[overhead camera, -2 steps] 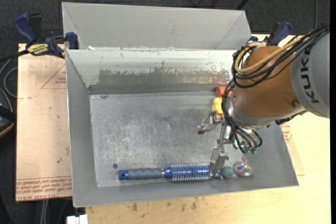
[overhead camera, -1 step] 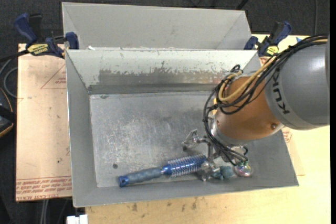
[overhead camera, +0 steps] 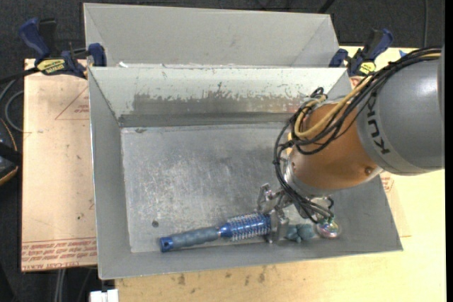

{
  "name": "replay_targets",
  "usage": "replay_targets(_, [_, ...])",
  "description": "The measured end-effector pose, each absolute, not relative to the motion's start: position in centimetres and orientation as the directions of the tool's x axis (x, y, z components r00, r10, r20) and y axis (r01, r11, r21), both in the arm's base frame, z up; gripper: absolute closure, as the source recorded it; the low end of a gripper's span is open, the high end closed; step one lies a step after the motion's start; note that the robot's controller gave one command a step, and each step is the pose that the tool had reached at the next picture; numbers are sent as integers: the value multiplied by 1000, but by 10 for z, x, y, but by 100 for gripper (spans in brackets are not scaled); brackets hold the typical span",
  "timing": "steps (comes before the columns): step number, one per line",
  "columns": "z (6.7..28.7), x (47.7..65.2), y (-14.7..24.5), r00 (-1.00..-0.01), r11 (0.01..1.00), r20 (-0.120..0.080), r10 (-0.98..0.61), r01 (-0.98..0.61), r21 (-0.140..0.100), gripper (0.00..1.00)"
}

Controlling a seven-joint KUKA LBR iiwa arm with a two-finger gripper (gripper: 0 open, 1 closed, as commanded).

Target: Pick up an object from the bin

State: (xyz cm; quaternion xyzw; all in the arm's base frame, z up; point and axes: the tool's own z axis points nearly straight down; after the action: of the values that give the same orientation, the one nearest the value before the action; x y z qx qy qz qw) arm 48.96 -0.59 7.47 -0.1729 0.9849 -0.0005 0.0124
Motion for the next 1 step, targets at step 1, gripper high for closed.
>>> replay_targets(1, [177,484,-9,-825,825,-10,-565,-565,-5,100])
